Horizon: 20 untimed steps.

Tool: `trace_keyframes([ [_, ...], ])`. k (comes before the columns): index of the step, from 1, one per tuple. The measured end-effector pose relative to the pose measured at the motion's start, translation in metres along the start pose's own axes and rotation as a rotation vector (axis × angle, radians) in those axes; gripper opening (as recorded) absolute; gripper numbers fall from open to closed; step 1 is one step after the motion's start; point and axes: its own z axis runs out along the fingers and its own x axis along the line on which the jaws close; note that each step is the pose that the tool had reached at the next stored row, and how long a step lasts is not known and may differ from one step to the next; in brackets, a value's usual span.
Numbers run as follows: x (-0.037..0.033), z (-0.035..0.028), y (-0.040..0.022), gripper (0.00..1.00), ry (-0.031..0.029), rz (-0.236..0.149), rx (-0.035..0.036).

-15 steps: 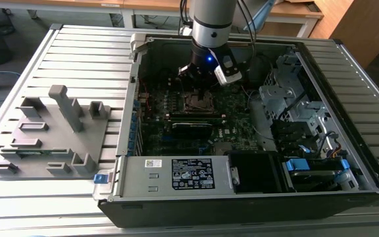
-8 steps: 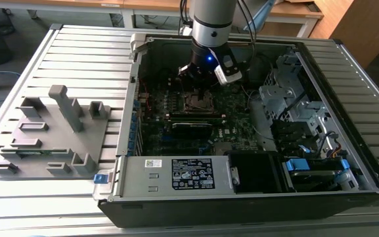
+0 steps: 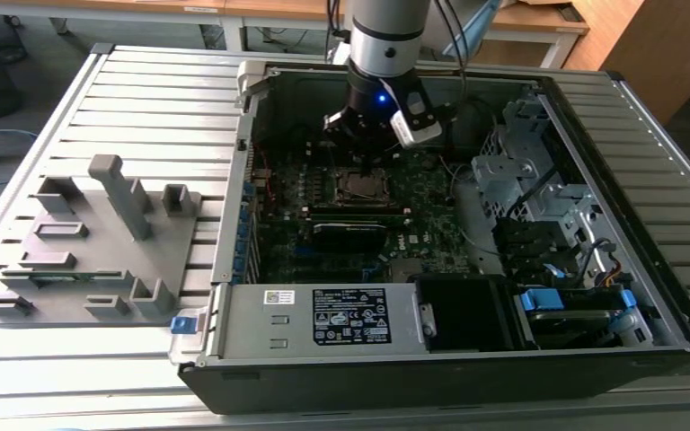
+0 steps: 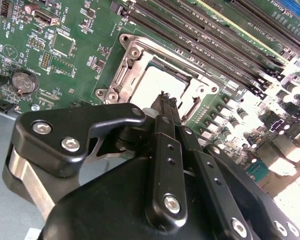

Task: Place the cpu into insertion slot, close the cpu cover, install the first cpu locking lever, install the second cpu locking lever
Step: 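Install the first cpu locking lever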

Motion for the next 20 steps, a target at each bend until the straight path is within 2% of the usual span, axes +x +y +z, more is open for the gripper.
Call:
trace_keyframes([
  [13, 0.0020, 0.0003, 0.0000, 0.11, -0.0008, 0.000, 0.0000],
  [20, 0.0078, 0.0005, -0.0002, 0.11, -0.0008, 0.000, 0.0000],
])
